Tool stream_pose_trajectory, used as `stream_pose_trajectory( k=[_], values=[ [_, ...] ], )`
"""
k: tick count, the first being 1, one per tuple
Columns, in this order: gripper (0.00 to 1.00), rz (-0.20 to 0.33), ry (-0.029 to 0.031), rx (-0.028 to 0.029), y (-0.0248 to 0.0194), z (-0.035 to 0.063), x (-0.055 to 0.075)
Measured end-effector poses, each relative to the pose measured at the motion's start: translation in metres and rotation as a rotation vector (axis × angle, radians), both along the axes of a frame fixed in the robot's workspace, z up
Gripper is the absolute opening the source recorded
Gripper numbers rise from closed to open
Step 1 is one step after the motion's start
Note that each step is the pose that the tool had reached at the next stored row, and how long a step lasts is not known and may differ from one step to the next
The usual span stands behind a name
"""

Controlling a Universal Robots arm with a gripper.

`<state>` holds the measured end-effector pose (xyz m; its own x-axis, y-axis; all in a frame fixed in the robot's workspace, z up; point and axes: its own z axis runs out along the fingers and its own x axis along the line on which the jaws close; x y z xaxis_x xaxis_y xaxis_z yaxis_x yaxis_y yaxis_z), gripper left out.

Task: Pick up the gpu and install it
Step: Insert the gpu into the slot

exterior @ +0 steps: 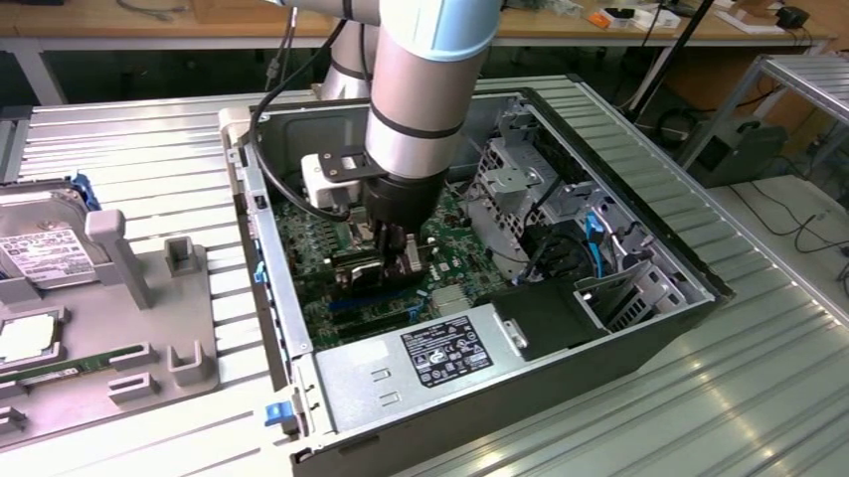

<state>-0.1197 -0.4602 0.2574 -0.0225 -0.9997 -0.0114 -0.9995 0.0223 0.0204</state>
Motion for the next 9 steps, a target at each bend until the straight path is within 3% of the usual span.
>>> stream_pose_trajectory(
  k=[9],
  values=[
    [0.27, 0.0, -0.0024, -0.0022, -0.0001, -0.0067, -0.0017]
  ],
)
